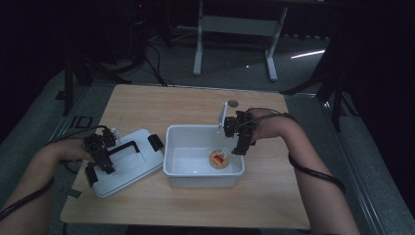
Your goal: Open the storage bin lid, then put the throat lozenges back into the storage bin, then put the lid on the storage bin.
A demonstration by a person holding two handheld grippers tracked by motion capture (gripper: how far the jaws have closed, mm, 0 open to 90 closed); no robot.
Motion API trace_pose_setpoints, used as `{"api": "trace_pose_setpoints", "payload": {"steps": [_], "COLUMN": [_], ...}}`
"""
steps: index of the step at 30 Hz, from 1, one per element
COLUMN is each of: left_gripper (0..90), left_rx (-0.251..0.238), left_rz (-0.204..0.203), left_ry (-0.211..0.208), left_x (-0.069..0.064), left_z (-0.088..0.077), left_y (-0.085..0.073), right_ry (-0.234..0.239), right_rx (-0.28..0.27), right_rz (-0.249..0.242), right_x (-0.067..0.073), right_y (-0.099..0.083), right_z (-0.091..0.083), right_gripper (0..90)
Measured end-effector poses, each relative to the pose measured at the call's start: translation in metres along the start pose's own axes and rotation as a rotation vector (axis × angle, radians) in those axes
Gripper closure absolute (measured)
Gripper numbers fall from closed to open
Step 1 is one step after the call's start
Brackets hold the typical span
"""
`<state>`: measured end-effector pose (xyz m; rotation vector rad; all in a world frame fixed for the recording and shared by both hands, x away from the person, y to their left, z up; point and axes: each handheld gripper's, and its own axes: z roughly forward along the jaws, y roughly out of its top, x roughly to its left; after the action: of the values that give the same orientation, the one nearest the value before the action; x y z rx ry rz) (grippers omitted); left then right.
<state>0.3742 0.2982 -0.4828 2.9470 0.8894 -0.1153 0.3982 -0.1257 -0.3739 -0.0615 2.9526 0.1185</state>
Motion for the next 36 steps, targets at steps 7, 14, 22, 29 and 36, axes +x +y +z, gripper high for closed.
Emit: {"api": "trace_pose_setpoints", "payload": {"steps": [7,14,22,29,36], "left_gripper": [10.0,10.0,10.0,10.1,10.0], "left_rx": [-0.003,0.002,-0.012,-0.013,0.02], "left_rz": [0.0,-0.006,-0.003,-0.01,-0.05], "left_ry": [0.001,0.001,0.004,0.007,0.008], "left_x": [-0.002,-0.003,-0.005,-0.004,0.001], "left_z": [-0.003,-0.003,-0.004,-0.001,0.007], "left_y": [0.0,-0.002,-0.003,-0.008,-0.01], "right_ry": [0.005,0.016,0.027,0.055,0.077], "right_rx": [0.027,0.037,0.029,0.05,0.064], "right_rz": [0.023,0.062,0.105,0.148,0.194], "right_x": [0.001,0.001,0.005,0.011,0.017], "right_y": [-0.024,-0.052,-0.084,-0.109,-0.133], "right_z": [0.003,0.011,0.022,0.04,0.055], "right_gripper": [14.2,14.2,14.3,14.5,14.6]}}
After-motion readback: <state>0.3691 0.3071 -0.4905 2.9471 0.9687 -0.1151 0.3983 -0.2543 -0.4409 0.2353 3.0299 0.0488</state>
